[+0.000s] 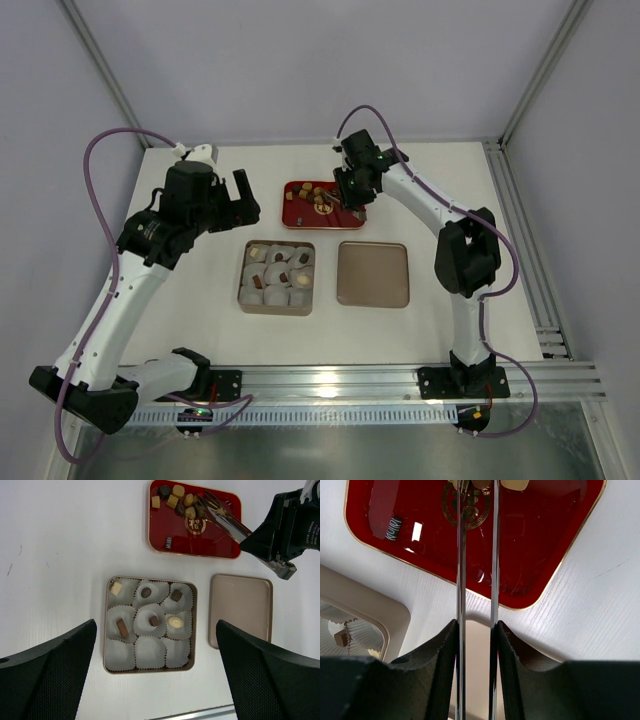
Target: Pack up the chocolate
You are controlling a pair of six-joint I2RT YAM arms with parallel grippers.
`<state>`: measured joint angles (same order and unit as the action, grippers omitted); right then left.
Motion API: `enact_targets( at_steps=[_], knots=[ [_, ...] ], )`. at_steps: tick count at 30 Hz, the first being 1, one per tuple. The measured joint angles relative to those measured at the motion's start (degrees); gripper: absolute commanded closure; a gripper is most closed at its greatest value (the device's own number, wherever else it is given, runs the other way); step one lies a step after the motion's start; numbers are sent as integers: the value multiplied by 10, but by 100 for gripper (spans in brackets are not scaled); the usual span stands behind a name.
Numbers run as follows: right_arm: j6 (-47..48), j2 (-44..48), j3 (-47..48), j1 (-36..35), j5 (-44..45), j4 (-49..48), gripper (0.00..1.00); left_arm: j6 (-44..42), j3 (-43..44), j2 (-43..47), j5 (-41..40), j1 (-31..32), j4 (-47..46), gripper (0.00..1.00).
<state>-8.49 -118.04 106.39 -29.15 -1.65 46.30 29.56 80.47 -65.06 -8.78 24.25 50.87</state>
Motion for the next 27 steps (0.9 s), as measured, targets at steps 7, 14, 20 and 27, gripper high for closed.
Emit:
enact_targets(
  at_steps=[7,14,20,27],
  knots=[
    [-2,0,0,0,0,0,68,0,0,0,0,0,0,0],
    [-4,11,0,0,0,2,68,0,0,0,0,0,0,0],
    [-6,43,0,0,2,10,69,0,0,0,0,0,0,0],
    [-9,82,-1,0,1,11,69,0,1,0,0,0,0,0]
  ],
)
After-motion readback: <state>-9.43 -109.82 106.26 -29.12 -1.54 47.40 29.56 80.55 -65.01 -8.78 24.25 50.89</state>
